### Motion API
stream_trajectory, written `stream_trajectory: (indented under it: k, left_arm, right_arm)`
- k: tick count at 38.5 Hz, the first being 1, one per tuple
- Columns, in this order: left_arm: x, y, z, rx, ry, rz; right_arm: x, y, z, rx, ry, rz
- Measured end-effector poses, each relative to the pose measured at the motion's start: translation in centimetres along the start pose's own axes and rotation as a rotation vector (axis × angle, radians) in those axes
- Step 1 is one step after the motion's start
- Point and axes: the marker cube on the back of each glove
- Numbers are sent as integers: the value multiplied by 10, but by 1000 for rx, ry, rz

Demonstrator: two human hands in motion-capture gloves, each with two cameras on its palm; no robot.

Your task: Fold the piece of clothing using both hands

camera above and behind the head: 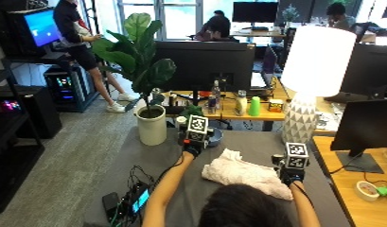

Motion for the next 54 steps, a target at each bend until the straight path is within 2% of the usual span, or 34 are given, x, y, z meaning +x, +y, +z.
stream_trajectory:
  k: [6,13,19,25,27,31,36,37,38,41,44,47,49,50,52,54]
  left_arm:
    - [39,-1,20,3,-20,70]
    - [62,4,1,-6,3,82]
    - [76,5,6,-34,63,105]
    - [95,6,38,-80,140,113]
    - [105,19,46,-109,167,118]
    - [130,70,59,-212,191,121]
    - [139,129,119,-628,21,23]
    - [141,132,127,-645,16,19]
    - [143,131,134,-611,39,33]
    - [150,115,145,-419,131,88]
    - [145,113,146,-426,68,53]
    - [138,109,147,-402,-1,28]
    - [140,112,146,-434,13,43]
    - [141,118,144,-497,18,39]
    - [142,130,139,-637,16,19]
    - [148,129,136,-643,57,63]
  right_arm:
    - [37,0,5,-20,79,6]
    - [30,14,-23,-49,40,2]
    - [30,11,-17,-71,-1,4]
    - [37,-1,2,-101,7,30]
    - [38,-3,9,-112,6,40]
    - [42,-2,31,-171,29,98]
    - [53,0,71,-251,99,208]
    - [54,1,76,-257,107,223]
    - [55,3,81,-264,113,236]
    - [58,7,92,-290,119,269]
    - [54,25,89,-323,122,315]
    - [40,68,63,-380,119,401]
    - [35,81,58,-405,105,448]
    - [34,80,61,-405,94,459]
    - [36,60,81,-373,70,470]
    - [36,36,101,-320,51,470]
